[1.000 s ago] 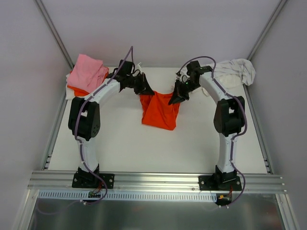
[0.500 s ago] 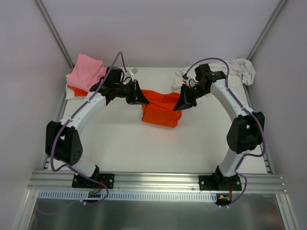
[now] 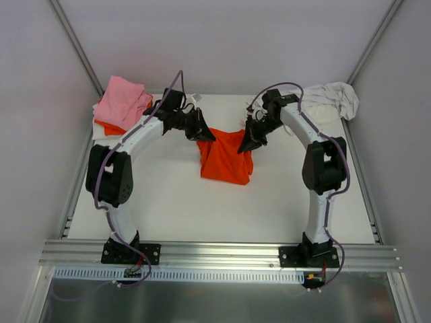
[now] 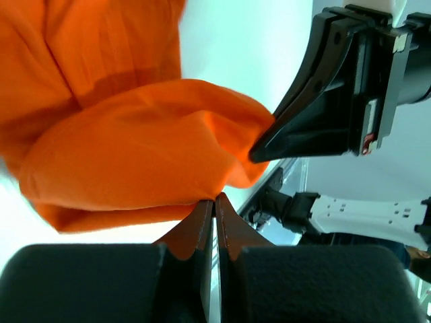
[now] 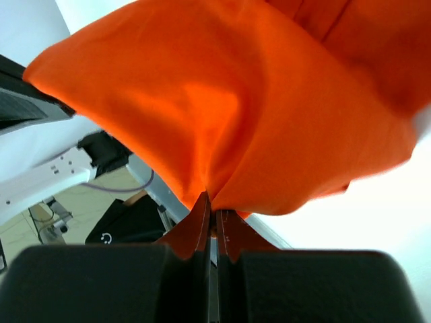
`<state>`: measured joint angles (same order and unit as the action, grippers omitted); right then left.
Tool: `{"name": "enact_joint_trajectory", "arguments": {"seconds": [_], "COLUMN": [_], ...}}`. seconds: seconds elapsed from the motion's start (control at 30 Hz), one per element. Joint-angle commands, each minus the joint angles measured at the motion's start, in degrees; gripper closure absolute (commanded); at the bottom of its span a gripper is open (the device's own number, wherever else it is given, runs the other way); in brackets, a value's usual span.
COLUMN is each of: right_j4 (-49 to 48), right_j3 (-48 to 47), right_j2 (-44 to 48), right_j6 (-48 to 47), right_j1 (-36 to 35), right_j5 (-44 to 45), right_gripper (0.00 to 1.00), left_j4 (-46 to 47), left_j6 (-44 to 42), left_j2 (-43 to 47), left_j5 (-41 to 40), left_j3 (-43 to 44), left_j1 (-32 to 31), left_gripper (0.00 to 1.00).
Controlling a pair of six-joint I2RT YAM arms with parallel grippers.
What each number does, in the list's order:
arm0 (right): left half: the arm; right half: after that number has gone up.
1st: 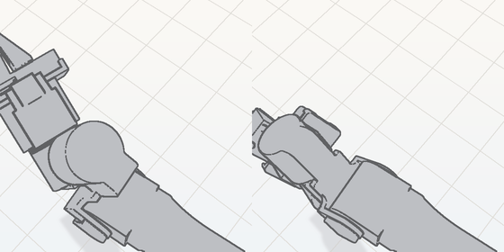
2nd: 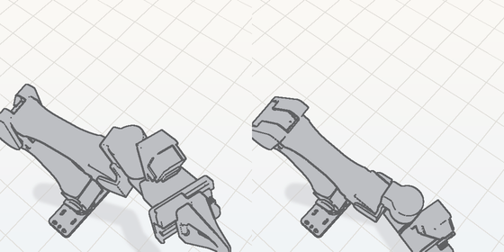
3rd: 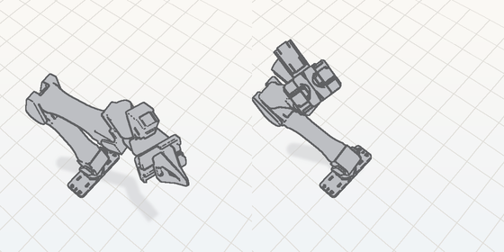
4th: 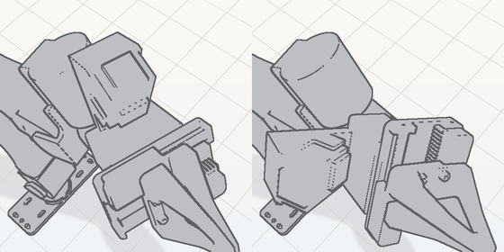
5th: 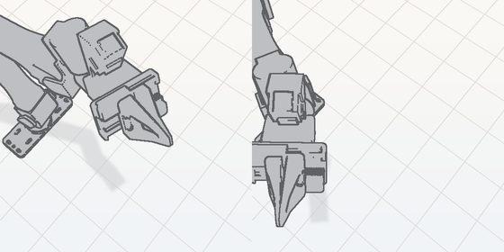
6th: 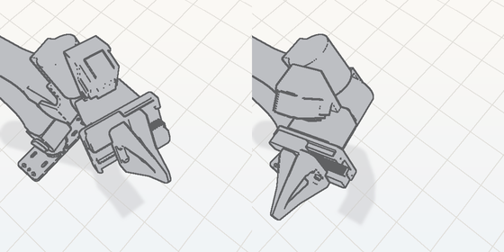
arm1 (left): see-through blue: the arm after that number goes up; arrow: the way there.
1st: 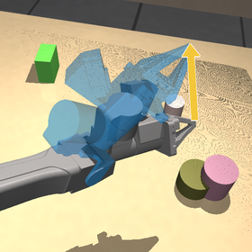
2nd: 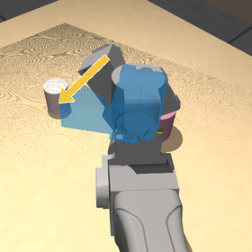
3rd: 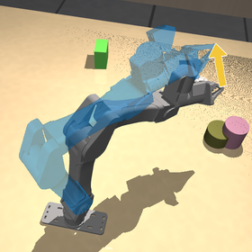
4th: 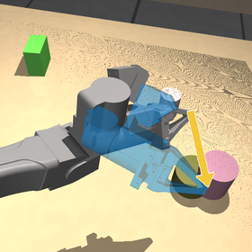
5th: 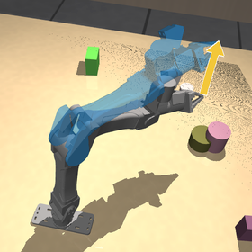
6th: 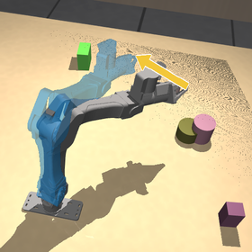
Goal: Fold and stack the t-shirts
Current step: Smooth out wrinkles on the folded tshirt
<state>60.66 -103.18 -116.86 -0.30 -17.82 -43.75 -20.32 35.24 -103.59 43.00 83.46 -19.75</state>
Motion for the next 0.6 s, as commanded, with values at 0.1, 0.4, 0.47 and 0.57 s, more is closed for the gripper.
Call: {"name": "enact_joint_trajectory", "arguments": {"seconds": [0.1,0.4,0.47,0.57], "right_j4": [2.5,-5.2,-6.4,-6.3], "right_j3": [-15.2,-18.9,-19.2,-18.9], "right_j2": [-12.1,-15.2,-14.0,-12.5], "right_j6": [1.0,4.0,4.5,4.3], "right_j1": [1.1,6.6,8.1,10.2], "right_j5": [-0.7,5.4,6.7,7.4], "right_gripper": [0.99,0.01,0.01,0.00], "left_j4": [-2.2,2.6,3.9,6.8], "left_j6": [1.0,2.0,0.7,-1.8], "left_j2": [-16.0,-19.3,-16.0,-10.6], "left_j5": [1.9,-1.3,-3.5,-9.2], "left_j3": [16.4,11.9,8.2,3.7], "left_j1": [2.0,6.4,6.7,7.2], "left_gripper": [1.00,0.93,0.76,0.58]}}
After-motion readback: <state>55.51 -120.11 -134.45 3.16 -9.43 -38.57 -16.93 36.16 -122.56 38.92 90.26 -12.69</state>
